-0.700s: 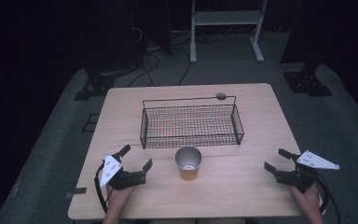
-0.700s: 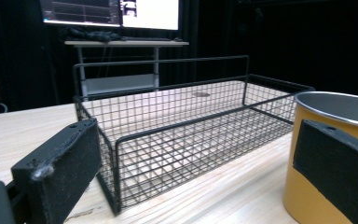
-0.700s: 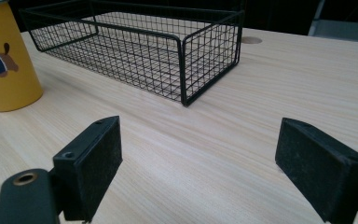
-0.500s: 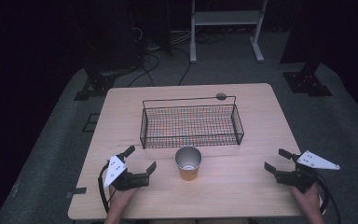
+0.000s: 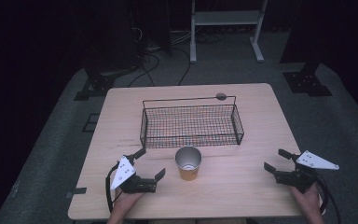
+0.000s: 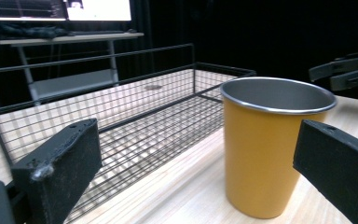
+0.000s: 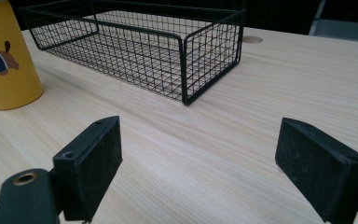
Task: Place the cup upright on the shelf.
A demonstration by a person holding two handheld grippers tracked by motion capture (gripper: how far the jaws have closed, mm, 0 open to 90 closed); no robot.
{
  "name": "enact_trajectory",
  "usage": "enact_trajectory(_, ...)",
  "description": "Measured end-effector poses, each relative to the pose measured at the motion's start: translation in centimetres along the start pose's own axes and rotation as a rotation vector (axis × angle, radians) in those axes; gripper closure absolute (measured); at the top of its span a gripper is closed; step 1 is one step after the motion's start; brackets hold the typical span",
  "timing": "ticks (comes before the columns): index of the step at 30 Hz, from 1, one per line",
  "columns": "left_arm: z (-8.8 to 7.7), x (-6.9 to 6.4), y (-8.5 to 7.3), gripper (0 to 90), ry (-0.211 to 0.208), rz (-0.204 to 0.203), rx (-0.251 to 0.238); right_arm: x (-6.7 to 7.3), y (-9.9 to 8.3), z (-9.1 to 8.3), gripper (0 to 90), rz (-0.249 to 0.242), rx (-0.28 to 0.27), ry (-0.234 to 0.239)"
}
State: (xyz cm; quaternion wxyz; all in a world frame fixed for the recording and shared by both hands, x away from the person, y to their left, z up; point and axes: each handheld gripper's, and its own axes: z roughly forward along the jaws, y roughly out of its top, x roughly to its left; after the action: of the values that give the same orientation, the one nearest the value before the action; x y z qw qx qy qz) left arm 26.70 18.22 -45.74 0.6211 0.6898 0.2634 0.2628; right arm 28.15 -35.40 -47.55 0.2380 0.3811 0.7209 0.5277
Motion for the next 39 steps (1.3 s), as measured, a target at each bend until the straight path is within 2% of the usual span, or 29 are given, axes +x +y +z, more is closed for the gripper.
enact_trajectory(2,0.3,-0.2,0.1,0.2,-0.015,-0.002,0.001,-0.1,0.0,0.0,13.5,0.004,-0.002,0.001)
enact_trajectory(6,0.8,-0.9,0.0,0.2,-0.037,0.014,0.043,0.0,0.0,0.0,13.5,-0.001,0.0,0.0)
enact_trajectory(10,1.2,-1.3,0.0,0.2,-0.054,0.02,0.059,0.0,0.0,0.0,13.5,-0.001,0.0,0.001)
enact_trajectory(13,1.9,-2.0,0.0,0.2,-0.089,0.032,0.074,0.0,0.0,0.0,13.5,0.002,-0.002,0.001)
enact_trajectory(14,1.9,-2.0,0.0,0.2,-0.089,0.032,0.074,0.0,0.0,0.0,13.5,0.002,-0.002,0.001)
enact_trajectory(15,2.2,-2.3,-0.1,0.2,-0.112,0.036,0.082,0.0,0.0,0.0,13.5,0.003,-0.003,0.0)
enact_trajectory(21,3.1,-3.2,-0.2,0.2,-0.148,0.036,0.097,0.0,0.0,0.0,13.5,0.004,-0.003,0.0)
enact_trajectory(29,4.5,-3.9,-0.5,0.2,-0.161,0.034,0.128,0.0,0.0,0.0,13.5,0.004,-0.005,0.002)
enact_trajectory(38,5.7,-4.1,-0.7,0.2,-0.137,0.03,0.15,-0.1,0.0,0.0,13.3,0.007,-0.006,0.004)
enact_trajectory(39,6.0,-4.1,-0.8,0.2,-0.136,0.04,0.157,-0.1,0.0,0.0,13.3,0.006,-0.006,0.004)
